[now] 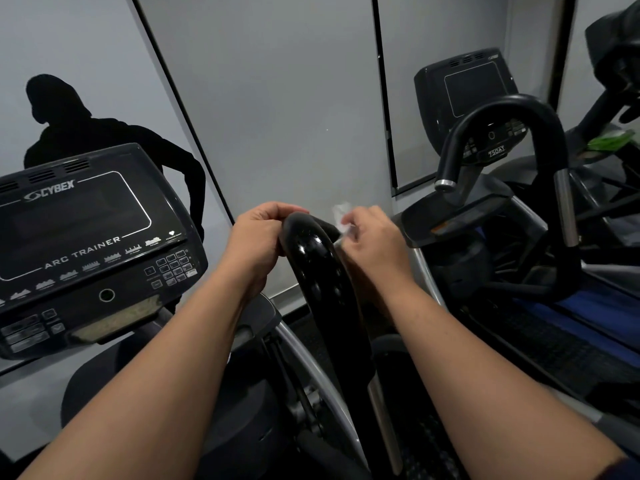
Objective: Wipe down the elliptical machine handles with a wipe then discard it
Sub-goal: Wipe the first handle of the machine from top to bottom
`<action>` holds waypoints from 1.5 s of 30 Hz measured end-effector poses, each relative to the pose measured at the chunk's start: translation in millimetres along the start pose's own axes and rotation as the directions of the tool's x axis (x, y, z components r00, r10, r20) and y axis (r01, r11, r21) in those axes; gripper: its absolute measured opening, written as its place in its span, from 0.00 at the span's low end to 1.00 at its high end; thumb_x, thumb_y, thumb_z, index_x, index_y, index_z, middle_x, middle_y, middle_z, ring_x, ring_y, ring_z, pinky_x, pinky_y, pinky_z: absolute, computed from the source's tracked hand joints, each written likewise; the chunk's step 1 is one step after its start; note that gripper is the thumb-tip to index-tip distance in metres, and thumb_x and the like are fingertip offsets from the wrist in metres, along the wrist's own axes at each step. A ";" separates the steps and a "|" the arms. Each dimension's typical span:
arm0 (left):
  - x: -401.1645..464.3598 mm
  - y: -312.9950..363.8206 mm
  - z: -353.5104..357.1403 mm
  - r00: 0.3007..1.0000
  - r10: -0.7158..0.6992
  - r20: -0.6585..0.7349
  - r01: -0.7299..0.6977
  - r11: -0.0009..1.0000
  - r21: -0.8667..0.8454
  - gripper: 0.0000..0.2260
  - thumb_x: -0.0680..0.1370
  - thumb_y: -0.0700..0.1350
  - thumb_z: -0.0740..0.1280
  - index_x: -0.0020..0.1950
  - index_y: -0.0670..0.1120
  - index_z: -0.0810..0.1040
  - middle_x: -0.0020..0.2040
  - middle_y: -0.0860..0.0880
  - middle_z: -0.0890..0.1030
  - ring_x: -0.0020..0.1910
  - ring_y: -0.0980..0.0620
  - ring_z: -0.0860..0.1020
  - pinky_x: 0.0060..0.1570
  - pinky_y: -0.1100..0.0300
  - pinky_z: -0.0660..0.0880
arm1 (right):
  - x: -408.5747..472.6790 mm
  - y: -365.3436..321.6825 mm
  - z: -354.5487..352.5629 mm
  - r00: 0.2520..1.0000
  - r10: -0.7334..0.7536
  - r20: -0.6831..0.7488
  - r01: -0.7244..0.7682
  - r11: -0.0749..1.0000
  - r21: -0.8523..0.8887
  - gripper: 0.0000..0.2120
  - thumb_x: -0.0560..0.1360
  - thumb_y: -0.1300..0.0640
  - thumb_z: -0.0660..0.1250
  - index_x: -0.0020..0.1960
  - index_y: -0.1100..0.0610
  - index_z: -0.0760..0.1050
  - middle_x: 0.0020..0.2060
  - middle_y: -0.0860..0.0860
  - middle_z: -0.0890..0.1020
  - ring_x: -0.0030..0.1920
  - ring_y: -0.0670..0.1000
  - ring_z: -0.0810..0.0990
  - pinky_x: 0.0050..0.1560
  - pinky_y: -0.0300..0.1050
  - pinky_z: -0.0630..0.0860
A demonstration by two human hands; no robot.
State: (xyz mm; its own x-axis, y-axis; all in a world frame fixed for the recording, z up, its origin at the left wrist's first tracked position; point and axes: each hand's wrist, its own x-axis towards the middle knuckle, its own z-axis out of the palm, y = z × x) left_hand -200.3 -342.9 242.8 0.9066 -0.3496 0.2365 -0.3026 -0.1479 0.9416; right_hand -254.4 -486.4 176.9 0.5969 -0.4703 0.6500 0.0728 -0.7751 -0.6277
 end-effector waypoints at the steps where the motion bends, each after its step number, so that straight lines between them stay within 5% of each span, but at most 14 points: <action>1: -0.6 -0.2 0.7 1.000 0.002 -0.005 -0.002 1.000 -0.011 0.14 0.74 0.27 0.63 0.43 0.43 0.84 0.31 0.47 0.82 0.30 0.49 0.75 0.33 0.58 0.72 | 4.1 -9.7 5.2 0.999 -0.047 0.003 0.047 0.999 0.017 0.08 0.77 0.63 0.66 0.54 0.59 0.81 0.46 0.55 0.76 0.45 0.56 0.76 0.42 0.44 0.66; 5: -2.5 -1.9 1.4 1.000 0.011 -0.004 -0.011 1.000 -0.020 0.15 0.74 0.27 0.63 0.42 0.44 0.84 0.35 0.41 0.80 0.35 0.45 0.72 0.36 0.55 0.70 | 3.4 -4.9 10.8 0.997 -0.077 -0.021 0.077 0.997 -0.026 0.06 0.75 0.63 0.67 0.50 0.60 0.81 0.45 0.60 0.79 0.46 0.60 0.77 0.41 0.47 0.67; 9: -1.7 -3.2 0.2 1.000 0.005 -0.016 -0.005 1.000 -0.030 0.18 0.74 0.27 0.62 0.38 0.46 0.85 0.40 0.36 0.78 0.41 0.43 0.70 0.42 0.50 0.66 | -6.9 20.8 2.5 0.992 0.107 -0.067 -0.113 0.989 -0.094 0.08 0.75 0.64 0.65 0.52 0.61 0.81 0.48 0.58 0.79 0.50 0.61 0.76 0.45 0.47 0.66; 15: -1.8 -3.4 1.1 1.000 0.002 -0.020 -0.002 1.000 -0.028 0.16 0.74 0.28 0.64 0.40 0.46 0.84 0.40 0.36 0.78 0.41 0.43 0.71 0.39 0.53 0.66 | 0.4 -9.9 10.7 0.993 -0.107 -0.043 0.105 0.993 -0.045 0.08 0.77 0.61 0.64 0.50 0.60 0.82 0.44 0.57 0.80 0.46 0.59 0.75 0.47 0.53 0.74; 20: -3.6 -0.5 2.7 1.000 0.004 -0.015 -0.005 0.999 -0.043 0.14 0.75 0.28 0.63 0.42 0.44 0.83 0.35 0.41 0.80 0.34 0.45 0.73 0.38 0.54 0.70 | -8.1 26.3 -1.6 0.984 0.168 -0.055 -0.172 0.981 -0.084 0.10 0.78 0.61 0.63 0.55 0.58 0.82 0.51 0.56 0.80 0.50 0.56 0.73 0.50 0.48 0.68; 26: -4.4 0.7 4.0 1.000 -0.003 -0.011 0.002 1.000 -0.024 0.11 0.76 0.30 0.65 0.43 0.44 0.82 0.34 0.44 0.80 0.32 0.48 0.74 0.34 0.58 0.71 | -7.1 -10.4 11.0 0.996 -0.076 -0.039 0.077 0.997 0.023 0.09 0.74 0.62 0.64 0.49 0.57 0.82 0.45 0.57 0.80 0.47 0.60 0.77 0.47 0.51 0.74; 30: -6.3 2.5 5.5 1.000 -0.002 -0.014 0.002 0.999 -0.039 0.11 0.76 0.29 0.64 0.44 0.42 0.82 0.34 0.43 0.79 0.31 0.48 0.74 0.34 0.58 0.71 | -0.4 14.3 -2.4 0.979 0.204 0.007 -0.204 0.978 0.052 0.10 0.78 0.62 0.64 0.54 0.58 0.83 0.46 0.53 0.78 0.53 0.58 0.78 0.47 0.43 0.68; 35: -5.3 2.4 4.9 1.000 -0.009 -0.014 0.009 1.000 -0.018 0.11 0.76 0.29 0.65 0.43 0.43 0.82 0.32 0.45 0.80 0.28 0.50 0.74 0.31 0.60 0.71 | 26.2 -29.4 4.2 0.993 0.030 0.110 -0.036 0.998 0.053 0.12 0.78 0.63 0.62 0.54 0.57 0.83 0.51 0.60 0.83 0.54 0.62 0.79 0.54 0.55 0.77; 40: -7.7 4.8 5.8 1.000 -0.007 -0.006 0.007 1.000 -0.014 0.12 0.76 0.29 0.64 0.44 0.43 0.82 0.34 0.44 0.80 0.30 0.50 0.74 0.31 0.60 0.71 | 30.8 -2.1 -8.0 0.937 0.282 0.207 -0.286 0.958 -0.011 0.13 0.77 0.63 0.59 0.49 0.55 0.83 0.44 0.56 0.85 0.43 0.60 0.83 0.43 0.54 0.83; 45: -5.1 2.9 4.8 1.000 -0.007 -0.018 0.006 0.999 -0.036 0.10 0.75 0.30 0.66 0.43 0.43 0.82 0.34 0.42 0.79 0.31 0.48 0.73 0.33 0.58 0.69 | 45.6 -41.8 -7.9 0.964 0.077 0.254 -0.106 0.989 0.102 0.08 0.75 0.61 0.67 0.47 0.55 0.84 0.46 0.54 0.86 0.49 0.56 0.82 0.49 0.48 0.80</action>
State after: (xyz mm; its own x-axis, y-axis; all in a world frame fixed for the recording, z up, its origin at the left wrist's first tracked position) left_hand -207.2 -345.9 243.1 0.9139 -0.3316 0.2342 -0.2861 -0.1168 0.9510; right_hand -236.6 -478.8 236.2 0.7842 -0.4059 0.4693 0.0904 -0.6735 -0.7337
